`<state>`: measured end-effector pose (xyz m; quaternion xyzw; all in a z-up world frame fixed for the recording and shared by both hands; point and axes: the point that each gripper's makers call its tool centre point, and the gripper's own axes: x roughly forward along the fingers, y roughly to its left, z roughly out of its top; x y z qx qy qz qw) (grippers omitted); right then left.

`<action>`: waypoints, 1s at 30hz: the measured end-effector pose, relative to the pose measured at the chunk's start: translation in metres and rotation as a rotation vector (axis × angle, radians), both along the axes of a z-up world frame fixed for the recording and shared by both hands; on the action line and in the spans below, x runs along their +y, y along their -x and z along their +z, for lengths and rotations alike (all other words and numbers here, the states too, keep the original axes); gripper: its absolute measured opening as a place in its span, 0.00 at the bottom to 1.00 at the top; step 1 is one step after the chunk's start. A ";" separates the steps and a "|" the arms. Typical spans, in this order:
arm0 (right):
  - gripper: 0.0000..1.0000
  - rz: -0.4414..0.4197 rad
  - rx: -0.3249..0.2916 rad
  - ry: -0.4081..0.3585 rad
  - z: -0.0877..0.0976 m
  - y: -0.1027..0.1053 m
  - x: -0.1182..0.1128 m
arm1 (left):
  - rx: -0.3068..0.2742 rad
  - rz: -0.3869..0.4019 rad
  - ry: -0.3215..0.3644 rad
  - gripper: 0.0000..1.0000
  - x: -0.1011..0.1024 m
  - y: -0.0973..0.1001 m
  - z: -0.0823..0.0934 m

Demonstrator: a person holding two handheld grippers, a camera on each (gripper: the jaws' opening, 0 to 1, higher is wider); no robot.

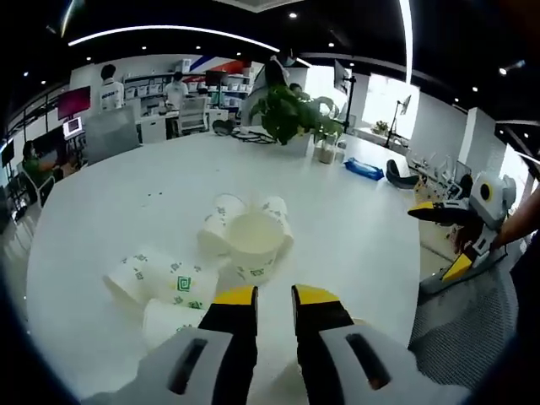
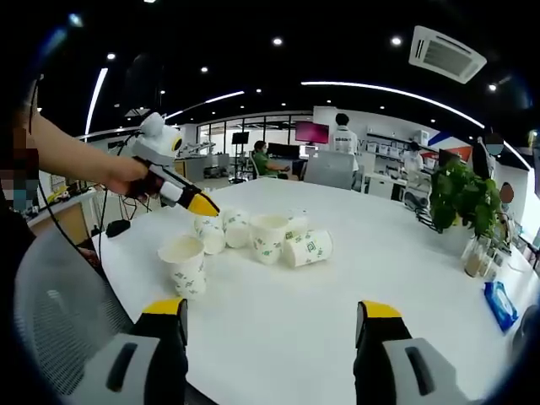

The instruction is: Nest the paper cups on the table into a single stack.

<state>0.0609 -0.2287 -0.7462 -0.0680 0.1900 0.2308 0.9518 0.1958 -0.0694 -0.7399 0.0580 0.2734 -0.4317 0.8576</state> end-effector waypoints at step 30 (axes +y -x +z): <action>0.83 0.018 0.020 0.010 -0.005 0.001 0.002 | -0.012 0.049 0.008 0.17 -0.001 -0.047 0.000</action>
